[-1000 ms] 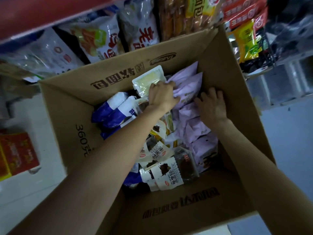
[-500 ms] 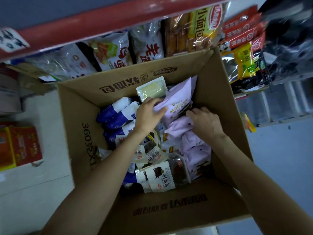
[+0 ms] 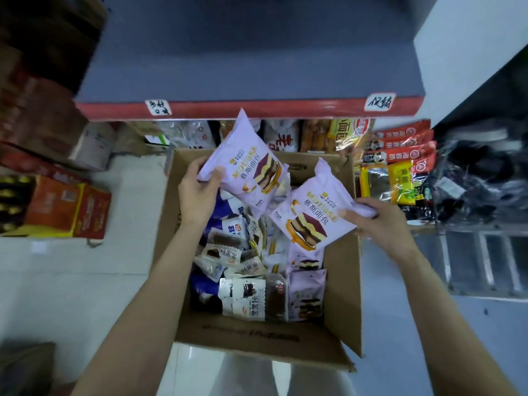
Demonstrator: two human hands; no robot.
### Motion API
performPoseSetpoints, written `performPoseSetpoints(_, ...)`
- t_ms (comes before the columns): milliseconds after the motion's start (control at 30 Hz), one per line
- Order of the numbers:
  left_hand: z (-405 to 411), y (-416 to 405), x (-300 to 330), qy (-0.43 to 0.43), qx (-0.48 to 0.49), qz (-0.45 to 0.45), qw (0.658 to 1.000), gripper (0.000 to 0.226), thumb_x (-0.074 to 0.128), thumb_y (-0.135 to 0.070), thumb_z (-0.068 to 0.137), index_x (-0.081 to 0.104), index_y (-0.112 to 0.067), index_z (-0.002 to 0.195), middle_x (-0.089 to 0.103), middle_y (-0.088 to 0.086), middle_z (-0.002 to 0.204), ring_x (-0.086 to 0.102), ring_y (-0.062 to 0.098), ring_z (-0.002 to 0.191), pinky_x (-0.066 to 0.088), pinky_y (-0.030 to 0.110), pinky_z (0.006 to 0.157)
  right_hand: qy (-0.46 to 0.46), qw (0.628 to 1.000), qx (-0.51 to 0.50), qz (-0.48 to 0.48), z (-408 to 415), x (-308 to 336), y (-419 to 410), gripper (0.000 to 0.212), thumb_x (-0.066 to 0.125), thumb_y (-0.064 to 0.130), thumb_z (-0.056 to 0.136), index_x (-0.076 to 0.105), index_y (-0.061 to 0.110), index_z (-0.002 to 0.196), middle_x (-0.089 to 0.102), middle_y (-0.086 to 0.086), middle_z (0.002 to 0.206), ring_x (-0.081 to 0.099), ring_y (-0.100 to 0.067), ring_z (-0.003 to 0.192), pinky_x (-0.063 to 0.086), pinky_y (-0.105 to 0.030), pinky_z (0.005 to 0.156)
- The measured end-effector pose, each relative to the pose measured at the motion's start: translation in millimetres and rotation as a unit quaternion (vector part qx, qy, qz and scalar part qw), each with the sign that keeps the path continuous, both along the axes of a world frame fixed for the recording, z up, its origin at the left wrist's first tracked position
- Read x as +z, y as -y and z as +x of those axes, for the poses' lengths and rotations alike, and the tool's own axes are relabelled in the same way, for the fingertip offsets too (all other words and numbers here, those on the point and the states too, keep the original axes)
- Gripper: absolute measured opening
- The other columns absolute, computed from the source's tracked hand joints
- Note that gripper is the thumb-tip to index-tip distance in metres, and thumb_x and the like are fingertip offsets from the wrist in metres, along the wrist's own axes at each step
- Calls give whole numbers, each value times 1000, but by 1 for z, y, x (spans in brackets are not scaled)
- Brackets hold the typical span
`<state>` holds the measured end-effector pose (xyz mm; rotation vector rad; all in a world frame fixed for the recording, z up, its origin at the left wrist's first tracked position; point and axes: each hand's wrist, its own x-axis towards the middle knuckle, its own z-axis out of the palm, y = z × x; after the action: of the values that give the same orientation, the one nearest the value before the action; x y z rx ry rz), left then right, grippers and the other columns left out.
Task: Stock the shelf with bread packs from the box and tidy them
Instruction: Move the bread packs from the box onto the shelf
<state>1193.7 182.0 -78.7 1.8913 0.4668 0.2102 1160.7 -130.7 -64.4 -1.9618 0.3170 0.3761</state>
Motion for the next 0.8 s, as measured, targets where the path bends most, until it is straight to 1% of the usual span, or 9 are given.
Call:
performPoseSetpoints(67,-7,-5,19,25,30,-14,999,24,67,-15,84,58,-18,106,65,-3,100,60,3,88,49,26,83,6,999,15,44,5,21,-1,27,74,22,79,62,19,102,63,-4,87,62,-6,68,47,-11,49)
performPoseSetpoints(167,-13,-19,44,38,99,-54,993,26,68,-15,81,56,-18,104,67,-1,98,62,9,84,49,32,83,13,995,35,91,17,46,-10,23,73,23,80,64,20,100,66,1,98,66,-8,85,54,-22,66)
performPoseSetpoints(233,-14,-34,61,46,131,-90,986,26,67,-17,82,60,-12,107,68,-1,95,63,8,81,52,28,78,31,992,29,120,29,63,-24,22,73,23,79,66,16,98,69,1,99,66,-13,89,54,-29,72)
performPoseSetpoints(300,-11,-54,80,67,145,-106,981,22,66,-16,83,63,-4,101,64,3,88,58,7,73,49,20,66,55,986,23,155,42,80,-43,19,72,21,78,67,14,94,71,-1,95,66,-11,84,50,-23,64)
performPoseSetpoints(367,-4,-76,98,92,137,-100,981,13,66,-14,82,63,-5,90,60,6,84,53,12,73,46,26,66,77,979,20,186,54,97,-68,13,71,17,78,66,16,90,71,0,92,66,-3,77,48,-15,58)
performPoseSetpoints(467,16,-109,124,118,112,-75,984,7,59,-6,88,62,0,91,58,6,81,53,17,75,46,32,65,111,972,19,207,72,113,-107,10,69,19,80,67,20,90,73,4,92,67,-5,82,50,-20,67)
performPoseSetpoints(533,31,-131,141,134,88,-50,986,4,59,-11,90,62,-11,89,59,4,82,54,20,77,49,37,63,124,968,22,217,84,122,-132,7,67,20,84,68,22,91,73,6,91,67,-8,83,50,-23,69)
performPoseSetpoints(633,54,-161,159,160,47,17,986,7,60,-28,87,62,-33,82,63,-16,77,57,10,76,48,36,70,147,965,4,217,98,136,-170,6,64,21,87,69,24,88,72,10,83,63,-8,77,48,-24,66)
performPoseSetpoints(800,95,-206,163,163,21,44,985,13,55,-52,77,61,-40,81,65,-21,77,60,12,80,50,41,81,154,967,-35,201,116,144,-225,6,62,22,89,67,20,87,70,-1,87,63,-16,81,49,-36,76)
